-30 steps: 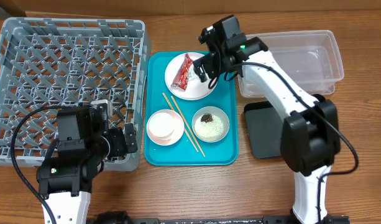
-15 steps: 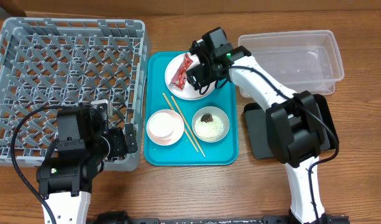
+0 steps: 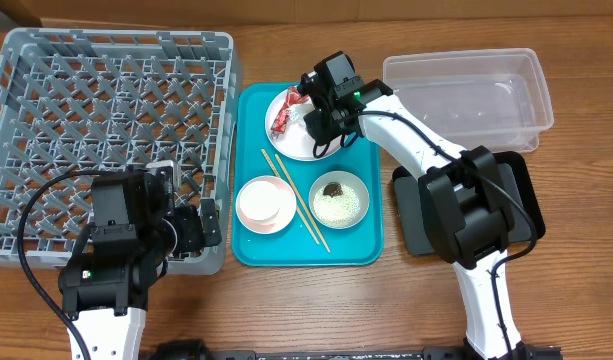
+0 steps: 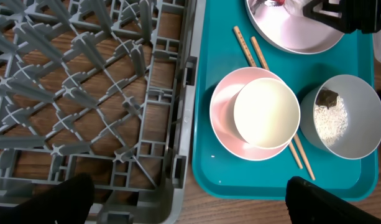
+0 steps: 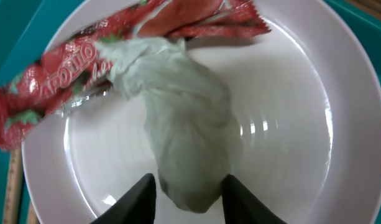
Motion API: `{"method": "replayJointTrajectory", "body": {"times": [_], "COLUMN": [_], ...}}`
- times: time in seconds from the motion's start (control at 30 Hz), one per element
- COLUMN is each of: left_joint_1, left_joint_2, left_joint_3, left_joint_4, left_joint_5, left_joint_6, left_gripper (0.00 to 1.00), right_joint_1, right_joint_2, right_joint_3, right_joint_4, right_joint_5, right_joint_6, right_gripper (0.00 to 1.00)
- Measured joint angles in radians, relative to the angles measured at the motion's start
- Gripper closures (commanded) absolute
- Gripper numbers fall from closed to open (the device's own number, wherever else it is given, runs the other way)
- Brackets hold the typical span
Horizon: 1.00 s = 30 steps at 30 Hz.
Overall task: Sort waste into correct bins and load items into the dishwasher
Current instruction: 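Move the right gripper over the white plate and grasp the tissue, then carry the tissue with the right gripper into the clear bin and release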
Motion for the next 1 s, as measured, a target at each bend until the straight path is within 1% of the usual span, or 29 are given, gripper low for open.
{"method": "replayJointTrajectory", "body": {"times": [0.17,0.47,0.6,0.77,0.9,1.0], "left_joint_1": [0.0,0.0,0.0,0.0,0.0,0.0], "left_joint_2": [0.0,0.0,0.0,0.0,0.0,0.0], "left_joint_3": [0.0,0.0,0.0,0.0,0.0,0.0], "left_joint_4": [0.0,0.0,0.0,0.0,0.0,0.0], "left_joint_5": [0.0,0.0,0.0,0.0,0.0,0.0], "left_joint_6": [0.0,0.0,0.0,0.0,0.0,0.0], "left_gripper": [0.0,0.0,0.0,0.0,0.0,0.0], "right_joint_1": [0.0,-0.002,-0.013,-0.066,-0.141,-0.204], "right_joint_2": [0.0,-0.001,-0.032,-0.164,-0.286,-0.326], "right_joint_3": [0.0,0.0,0.0,0.0,0.01,0.024], "right_joint_4": [-0.011,-0.06,-0.09,-0.123,-0.185,-0.221], "right_joint_5": [0.0,0.007,0.036,0.11,0.178,0.209], "right_joint_6": [0.002,0.024,0.039,0.083,0.132,0.172], "right_gripper": [0.96,0.96,0.96,0.96,0.96,0.95]}}
